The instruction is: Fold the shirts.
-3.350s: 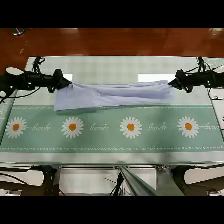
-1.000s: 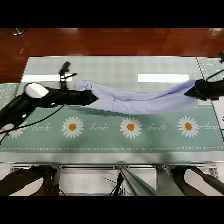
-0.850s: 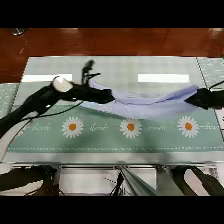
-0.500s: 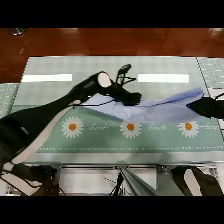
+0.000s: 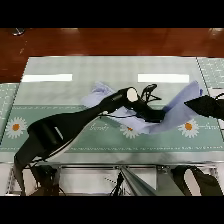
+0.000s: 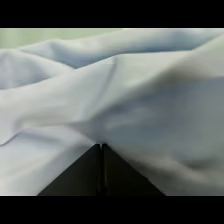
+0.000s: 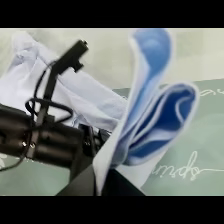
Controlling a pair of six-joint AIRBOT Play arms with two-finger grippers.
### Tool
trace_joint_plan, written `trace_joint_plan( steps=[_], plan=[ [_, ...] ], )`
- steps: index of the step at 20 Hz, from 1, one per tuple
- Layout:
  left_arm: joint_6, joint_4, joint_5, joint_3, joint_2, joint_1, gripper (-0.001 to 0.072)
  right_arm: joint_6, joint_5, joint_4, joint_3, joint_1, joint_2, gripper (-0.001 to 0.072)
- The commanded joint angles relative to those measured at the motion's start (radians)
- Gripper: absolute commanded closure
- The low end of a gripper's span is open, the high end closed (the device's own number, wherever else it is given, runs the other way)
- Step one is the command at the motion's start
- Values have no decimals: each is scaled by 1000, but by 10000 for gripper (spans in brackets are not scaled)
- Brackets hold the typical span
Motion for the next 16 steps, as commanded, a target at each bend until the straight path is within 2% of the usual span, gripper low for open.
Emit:
trace_joint_plan(
  steps=[1, 5, 7, 9, 12, 16],
  plan=[
    [42, -1, -80, 13, 62, 117, 692, -1, -7, 35, 0, 2, 2, 680],
    [18, 249, -200, -63, 289, 365, 691, -16, -38, 143, 0, 2, -1, 680],
    [19, 312, -195, -204, 466, 504, 691, -32, -48, 205, 2, 33, -23, 680],
    [53, 323, -140, -395, 689, 639, 691, -31, -101, 209, 17, 167, -78, 680],
    [75, 322, -35, -714, 1067, 808, 690, -23, -288, 205, 82, 453, -239, 680],
    [53, 307, -50, -1010, 1477, 888, 691, -10, -439, 206, 316, 712, -607, 680]
  ],
)
